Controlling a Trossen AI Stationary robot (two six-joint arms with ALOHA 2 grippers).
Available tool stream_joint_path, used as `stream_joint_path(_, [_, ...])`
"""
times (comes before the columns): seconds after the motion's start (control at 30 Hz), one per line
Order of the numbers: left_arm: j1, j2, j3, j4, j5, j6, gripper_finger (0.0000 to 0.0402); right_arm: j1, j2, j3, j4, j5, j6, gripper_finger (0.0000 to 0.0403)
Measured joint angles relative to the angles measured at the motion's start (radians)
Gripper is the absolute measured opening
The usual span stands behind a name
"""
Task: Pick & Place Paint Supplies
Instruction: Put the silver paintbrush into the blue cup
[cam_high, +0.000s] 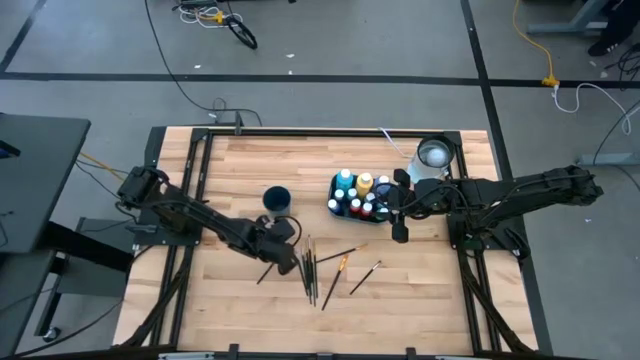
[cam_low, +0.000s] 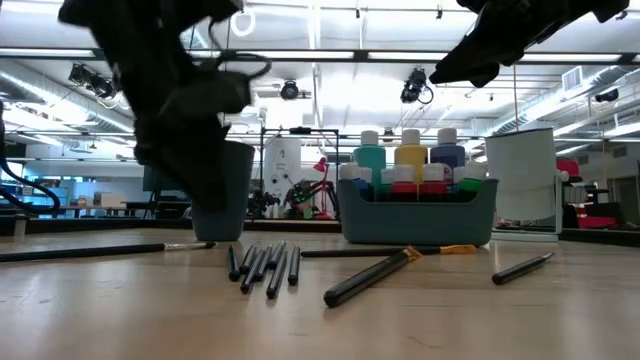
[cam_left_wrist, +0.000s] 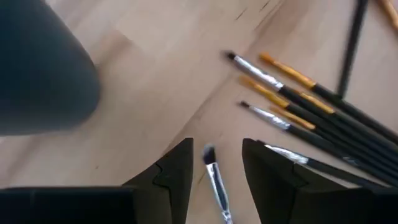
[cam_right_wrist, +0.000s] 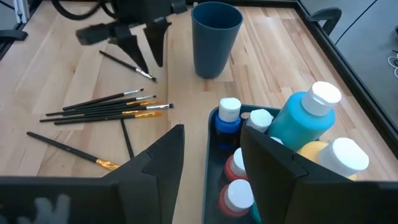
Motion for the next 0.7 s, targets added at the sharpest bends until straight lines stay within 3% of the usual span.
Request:
stream_joint_path(0.23, [-0.003,0.0,-0.135,0.289,0.0,0.004,0.0139,0.0,0.0,0.0,0.0,0.0,-0.005,0.0162])
stream_joint_path(0.7, [-0.003,0.0,-0.154,0.274,-0.01,0.036,0.0139,0.0,0.0,0.0,0.0,-0.001,-0.006,0.0162])
